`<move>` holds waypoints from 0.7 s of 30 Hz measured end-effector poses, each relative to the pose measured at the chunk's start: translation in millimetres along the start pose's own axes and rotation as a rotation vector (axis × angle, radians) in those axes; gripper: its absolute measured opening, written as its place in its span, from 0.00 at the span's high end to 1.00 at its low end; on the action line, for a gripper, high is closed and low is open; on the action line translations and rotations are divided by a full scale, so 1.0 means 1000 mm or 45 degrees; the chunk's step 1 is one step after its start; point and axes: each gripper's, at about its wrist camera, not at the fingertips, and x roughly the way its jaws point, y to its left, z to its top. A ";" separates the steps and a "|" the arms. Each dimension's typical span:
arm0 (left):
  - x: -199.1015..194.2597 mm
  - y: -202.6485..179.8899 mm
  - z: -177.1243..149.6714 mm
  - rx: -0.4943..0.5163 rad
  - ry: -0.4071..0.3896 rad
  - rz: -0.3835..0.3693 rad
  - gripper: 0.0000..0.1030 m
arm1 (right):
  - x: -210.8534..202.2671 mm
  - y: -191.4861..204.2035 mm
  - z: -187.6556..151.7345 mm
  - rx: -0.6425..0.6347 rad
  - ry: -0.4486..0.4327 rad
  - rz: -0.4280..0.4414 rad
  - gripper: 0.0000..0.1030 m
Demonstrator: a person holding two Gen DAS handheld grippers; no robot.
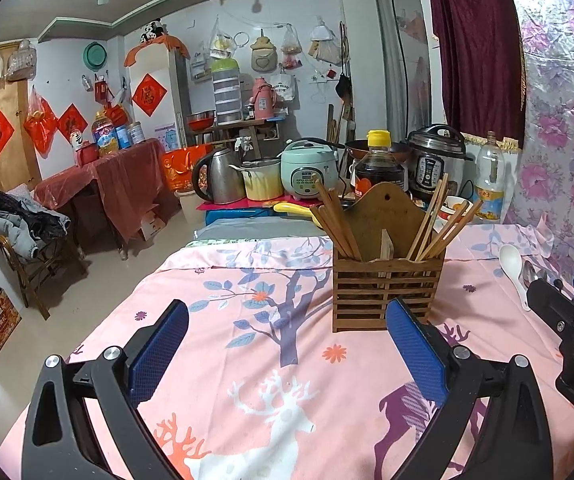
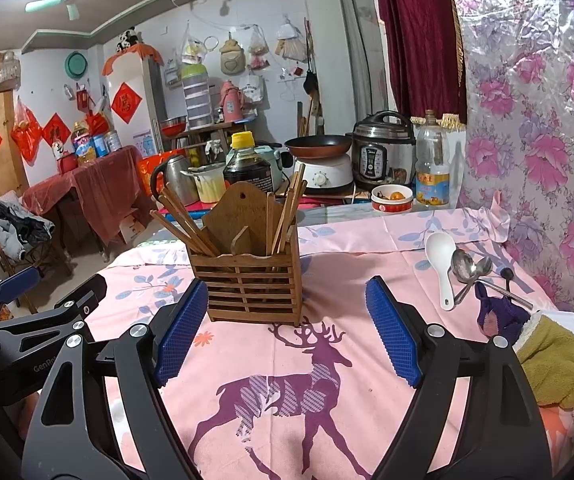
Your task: Organize utensils
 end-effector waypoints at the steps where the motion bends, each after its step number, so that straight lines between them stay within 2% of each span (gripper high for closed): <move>1: 0.000 0.000 0.000 0.002 0.000 0.000 0.06 | 0.000 0.000 0.000 -0.001 0.000 0.000 0.23; 21: 0.002 0.001 0.000 0.001 0.002 0.008 0.06 | 0.000 0.000 0.000 -0.001 -0.002 -0.002 0.23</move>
